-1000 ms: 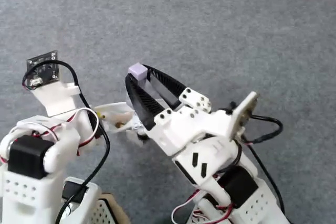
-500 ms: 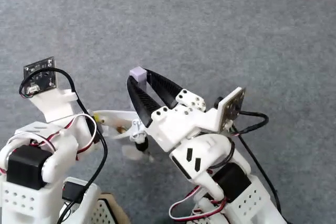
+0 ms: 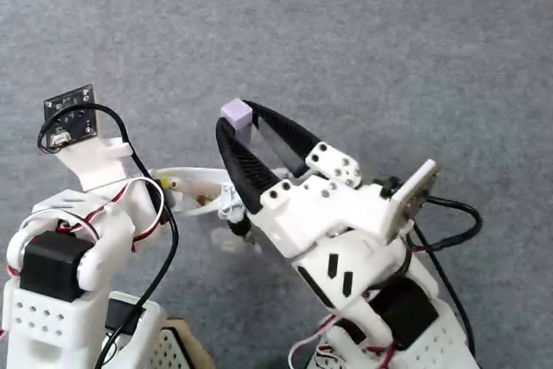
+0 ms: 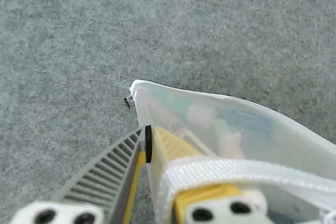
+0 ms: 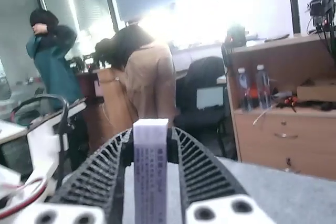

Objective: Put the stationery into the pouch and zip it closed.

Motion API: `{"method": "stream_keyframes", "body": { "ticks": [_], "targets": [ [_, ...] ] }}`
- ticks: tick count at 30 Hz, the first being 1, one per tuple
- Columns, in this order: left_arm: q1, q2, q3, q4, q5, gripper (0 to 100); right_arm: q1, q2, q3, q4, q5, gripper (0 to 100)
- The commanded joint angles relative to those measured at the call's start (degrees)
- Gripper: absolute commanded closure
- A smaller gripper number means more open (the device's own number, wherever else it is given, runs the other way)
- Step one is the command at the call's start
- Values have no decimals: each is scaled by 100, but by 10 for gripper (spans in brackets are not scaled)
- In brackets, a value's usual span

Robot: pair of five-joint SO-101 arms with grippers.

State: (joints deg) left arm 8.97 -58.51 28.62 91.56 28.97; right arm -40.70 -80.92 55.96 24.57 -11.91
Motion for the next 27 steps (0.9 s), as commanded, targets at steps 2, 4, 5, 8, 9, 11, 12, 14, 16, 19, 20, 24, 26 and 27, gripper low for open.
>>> {"method": "stream_keyframes", "body": {
  "ticks": [2,4,5,8,9,11,12,14,16,19,20,24,26,27],
  "targets": [
    [-75,-9,-40,-220,35,971,-246,-84,-409,615,-132,986],
    [-75,-123,-40,-220,35,971,-246,-154,-488,738,-571,986],
    [-75,-211,-31,-220,35,971,-255,-198,-505,774,-738,986],
    [-75,-580,13,-229,44,971,-264,-268,-514,800,-1020,986],
    [-75,-703,22,-229,44,971,-264,-268,-514,800,-1037,986],
    [-66,-905,163,-290,44,971,-264,-277,-514,800,-1125,986],
    [-57,-976,251,-369,44,971,-264,-277,-514,800,-1178,986],
    [-57,-1134,391,-501,44,971,-264,-277,-514,800,-1354,986],
    [-40,-1213,418,-536,44,971,-308,-259,-497,809,-1521,986],
    [-66,-1240,418,-545,35,971,-598,-259,-479,941,-1503,986],
    [-66,-1240,453,-545,35,971,-703,-259,-514,1011,-1503,986],
    [-66,-1240,470,-545,35,971,-809,-242,-514,1037,-1495,986],
    [-40,-1231,470,-545,35,971,-809,-242,-312,1002,-1495,986],
    [-40,-1231,470,-545,35,971,-809,-242,-189,993,-1495,986]
  ]
}}
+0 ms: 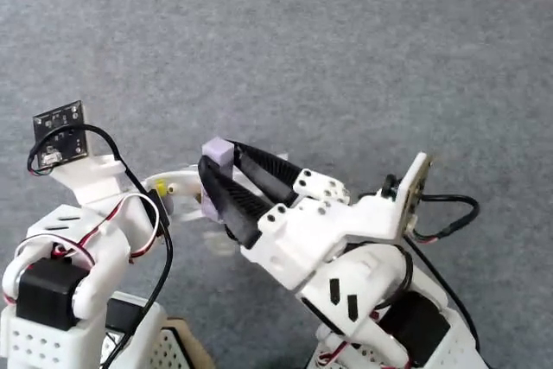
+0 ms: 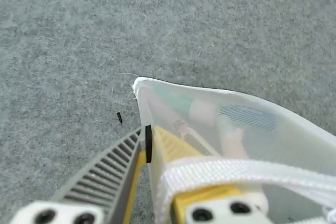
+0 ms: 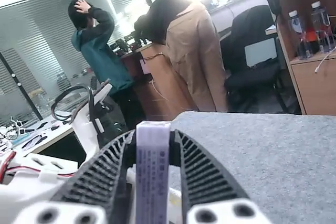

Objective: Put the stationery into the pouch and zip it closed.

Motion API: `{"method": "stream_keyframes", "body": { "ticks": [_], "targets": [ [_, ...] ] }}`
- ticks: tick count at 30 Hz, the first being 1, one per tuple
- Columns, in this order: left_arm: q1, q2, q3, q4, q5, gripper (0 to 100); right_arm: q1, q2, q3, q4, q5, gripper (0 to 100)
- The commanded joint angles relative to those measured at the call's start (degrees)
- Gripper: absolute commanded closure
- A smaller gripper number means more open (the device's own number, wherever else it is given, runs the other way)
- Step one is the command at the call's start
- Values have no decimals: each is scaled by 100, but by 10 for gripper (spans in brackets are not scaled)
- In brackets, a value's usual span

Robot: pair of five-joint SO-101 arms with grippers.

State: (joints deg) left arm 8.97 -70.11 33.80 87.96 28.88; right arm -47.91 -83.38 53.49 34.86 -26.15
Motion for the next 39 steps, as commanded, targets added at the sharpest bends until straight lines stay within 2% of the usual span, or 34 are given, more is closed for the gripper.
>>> {"method": "stream_keyframes", "body": {
  "ticks": [1,5,9,13,17,24,30,35,39],
  "targets": [
    [-40,-70,-48,-185,44,971,-79,4,180,-70,-70,986],
    [-75,-62,48,-185,44,971,-70,-4,567,-598,-53,986],
    [-189,-62,154,-193,44,971,-62,-4,664,-677,343,986],
    [-180,-70,189,-185,44,971,369,207,910,-985,774,986],
    [-198,70,470,-387,44,971,571,690,866,-1240,826,986],
    [-198,712,163,0,35,971,703,1244,699,-1196,1257,986],
    [-207,1776,-312,316,-193,971,580,1288,796,-1160,2031,986],
    [-207,2312,-576,422,-448,971,536,1235,664,-730,2804,986],
    [-198,2330,-716,422,-448,971,545,1235,462,-457,3024,986]
  ]
}}
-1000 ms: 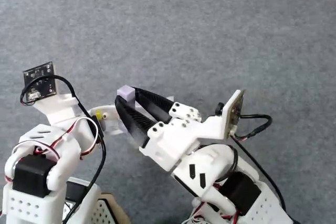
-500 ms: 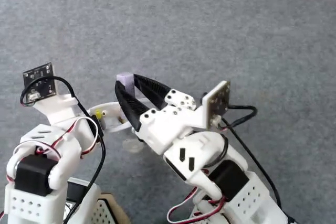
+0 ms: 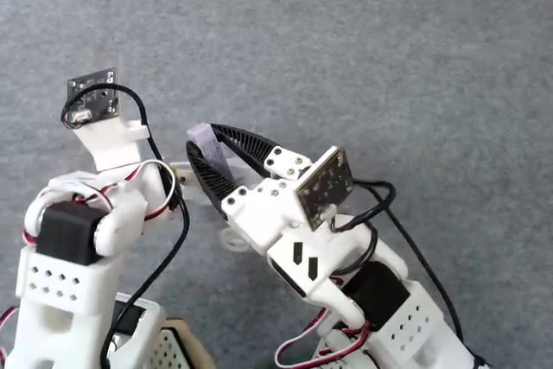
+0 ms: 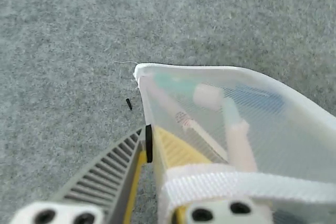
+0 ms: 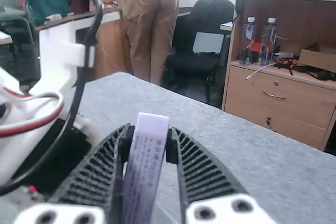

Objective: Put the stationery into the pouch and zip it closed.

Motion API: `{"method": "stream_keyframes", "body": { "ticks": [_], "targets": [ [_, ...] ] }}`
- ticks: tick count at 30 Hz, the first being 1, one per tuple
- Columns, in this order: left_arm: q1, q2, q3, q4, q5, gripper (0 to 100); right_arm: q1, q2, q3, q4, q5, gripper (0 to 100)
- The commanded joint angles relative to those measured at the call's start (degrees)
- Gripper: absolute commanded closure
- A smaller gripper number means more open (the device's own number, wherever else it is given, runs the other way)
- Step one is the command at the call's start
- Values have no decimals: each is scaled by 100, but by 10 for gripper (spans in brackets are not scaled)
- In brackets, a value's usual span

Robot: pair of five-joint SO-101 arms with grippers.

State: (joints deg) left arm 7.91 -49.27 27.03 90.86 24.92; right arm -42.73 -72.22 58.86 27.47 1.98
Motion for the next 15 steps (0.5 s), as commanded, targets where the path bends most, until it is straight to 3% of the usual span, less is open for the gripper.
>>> {"method": "stream_keyframes", "body": {
  "ticks": [1,7,15],
  "targets": [
    [-84,246,-40,132,-53,971,26,119,-75,308,255,986],
    [-92,281,-40,132,-53,971,26,110,-101,387,651,985],
    [-92,299,-48,132,-53,971,-422,-804,-92,1749,1319,985]
  ]
}}
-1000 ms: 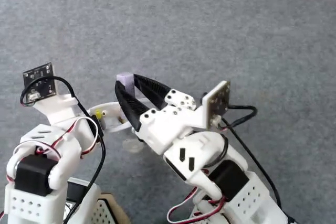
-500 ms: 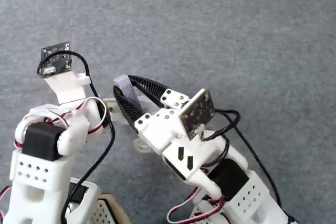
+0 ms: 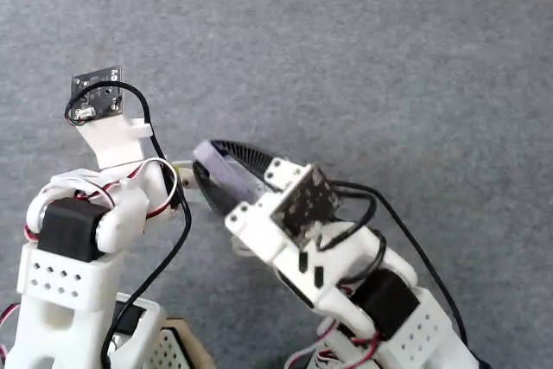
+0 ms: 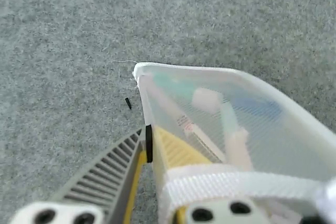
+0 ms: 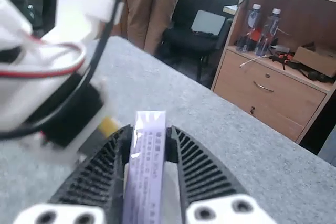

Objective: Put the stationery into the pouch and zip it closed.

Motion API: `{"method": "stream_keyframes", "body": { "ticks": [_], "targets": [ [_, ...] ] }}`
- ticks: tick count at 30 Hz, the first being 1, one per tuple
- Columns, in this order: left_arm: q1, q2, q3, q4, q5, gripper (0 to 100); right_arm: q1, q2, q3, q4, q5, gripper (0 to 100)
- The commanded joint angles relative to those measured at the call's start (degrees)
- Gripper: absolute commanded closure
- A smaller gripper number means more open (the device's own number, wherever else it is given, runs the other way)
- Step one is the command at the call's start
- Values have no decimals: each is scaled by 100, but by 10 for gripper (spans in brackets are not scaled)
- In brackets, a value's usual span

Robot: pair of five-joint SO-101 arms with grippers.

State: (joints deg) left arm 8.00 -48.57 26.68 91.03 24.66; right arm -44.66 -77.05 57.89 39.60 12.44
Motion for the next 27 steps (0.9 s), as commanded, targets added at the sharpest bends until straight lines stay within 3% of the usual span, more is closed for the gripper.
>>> {"method": "stream_keyframes", "body": {
  "ticks": [1,14,20,27],
  "targets": [
    [-101,229,-13,114,-26,971,-325,-479,4,677,325,985],
    [-92,237,-163,123,-26,971,-413,-840,215,1029,352,976],
    [-92,237,-154,123,-26,971,-422,-822,215,1301,316,809],
    [-92,237,-145,123,-35,971,-431,-866,-145,1354,316,776]
  ]
}}
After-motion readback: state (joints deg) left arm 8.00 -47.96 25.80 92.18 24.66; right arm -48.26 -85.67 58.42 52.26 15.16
